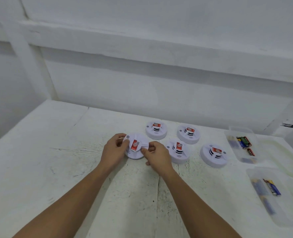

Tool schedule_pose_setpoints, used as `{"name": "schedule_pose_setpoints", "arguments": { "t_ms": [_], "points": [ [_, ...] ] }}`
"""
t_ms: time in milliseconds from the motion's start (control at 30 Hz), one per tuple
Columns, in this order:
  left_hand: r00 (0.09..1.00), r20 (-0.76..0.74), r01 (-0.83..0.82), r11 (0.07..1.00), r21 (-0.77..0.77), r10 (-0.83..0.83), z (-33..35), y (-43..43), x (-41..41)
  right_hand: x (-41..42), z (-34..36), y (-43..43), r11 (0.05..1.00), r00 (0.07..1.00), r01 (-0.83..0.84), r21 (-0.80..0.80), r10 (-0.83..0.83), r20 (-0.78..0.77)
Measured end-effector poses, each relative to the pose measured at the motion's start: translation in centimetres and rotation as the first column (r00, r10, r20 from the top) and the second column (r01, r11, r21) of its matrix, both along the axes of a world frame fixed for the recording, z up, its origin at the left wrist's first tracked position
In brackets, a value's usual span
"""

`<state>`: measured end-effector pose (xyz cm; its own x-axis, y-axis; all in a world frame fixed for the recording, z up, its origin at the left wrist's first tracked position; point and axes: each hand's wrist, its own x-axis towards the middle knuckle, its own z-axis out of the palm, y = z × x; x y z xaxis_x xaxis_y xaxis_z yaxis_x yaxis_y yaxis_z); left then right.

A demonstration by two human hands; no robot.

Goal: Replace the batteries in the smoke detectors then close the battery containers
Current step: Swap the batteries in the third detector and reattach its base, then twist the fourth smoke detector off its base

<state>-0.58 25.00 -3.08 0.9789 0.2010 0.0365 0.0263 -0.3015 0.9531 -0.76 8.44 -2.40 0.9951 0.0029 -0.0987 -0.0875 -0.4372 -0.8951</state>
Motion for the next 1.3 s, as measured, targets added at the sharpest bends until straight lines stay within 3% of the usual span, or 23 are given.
{"name": "schedule_pose_setpoints", "arguments": {
  "t_ms": [167,300,367,500,667,767,933,1033,1167,1300],
  "points": [
    [0.966,-0.041,0.256,0.965,0.057,-0.254,-0.4,1.0,0.8,0.8,0.5,0.9,0.995,0.997,-0.001,-0.098,-0.006,-0.078],
    [0.953,-0.244,0.274,0.851,0.449,-0.178,-0.8,2.1,2.2,1.6,1.0,1.4,0.98,0.994,-0.015,-0.198,-0.007,-0.112],
    [0.929,-0.312,0.339,0.791,0.51,-0.197,-0.4,2.3,2.5,2.0,1.2,1.5,0.972,0.991,-0.023,-0.232,-0.008,-0.134],
    [0.91,-0.318,0.399,0.771,0.496,-0.266,0.6,2.8,3.0,2.7,1.9,1.5,0.986,0.973,-0.033,-0.164,-0.006,-0.231],
    [0.9,-0.302,0.4,0.87,0.286,-0.314,0.9,3.1,4.8,4.3,3.4,1.2,0.989,0.93,-0.038,-0.14,-0.016,-0.366],
    [0.914,-0.314,0.346,0.896,0.277,-0.256,0.9,2.4,6.8,5.6,4.4,0.9,0.957,0.946,-0.039,-0.288,-0.058,-0.319],
    [0.886,-0.364,0.411,0.85,0.329,-0.288,1.8,-0.5,10.6,8.3,5.7,-0.1,0.904,0.974,0.098,-0.417,-0.173,-0.146],
    [0.857,-0.406,0.466,0.811,0.352,-0.316,2.5,-2.4,12.1,9.9,5.4,-0.4,0.873,0.967,0.063,-0.483,-0.173,-0.186],
    [0.844,-0.415,0.477,0.832,0.285,-0.341,2.6,-4.4,12.9,11.2,4.9,-0.6,0.884,0.913,0.003,-0.467,-0.193,-0.359],
    [0.891,-0.357,0.391,0.875,0.285,-0.282,2.2,-4.6,13.3,11.6,5.8,-0.6,0.952,0.871,0.132,-0.278,-0.245,-0.425]
  ]
}}
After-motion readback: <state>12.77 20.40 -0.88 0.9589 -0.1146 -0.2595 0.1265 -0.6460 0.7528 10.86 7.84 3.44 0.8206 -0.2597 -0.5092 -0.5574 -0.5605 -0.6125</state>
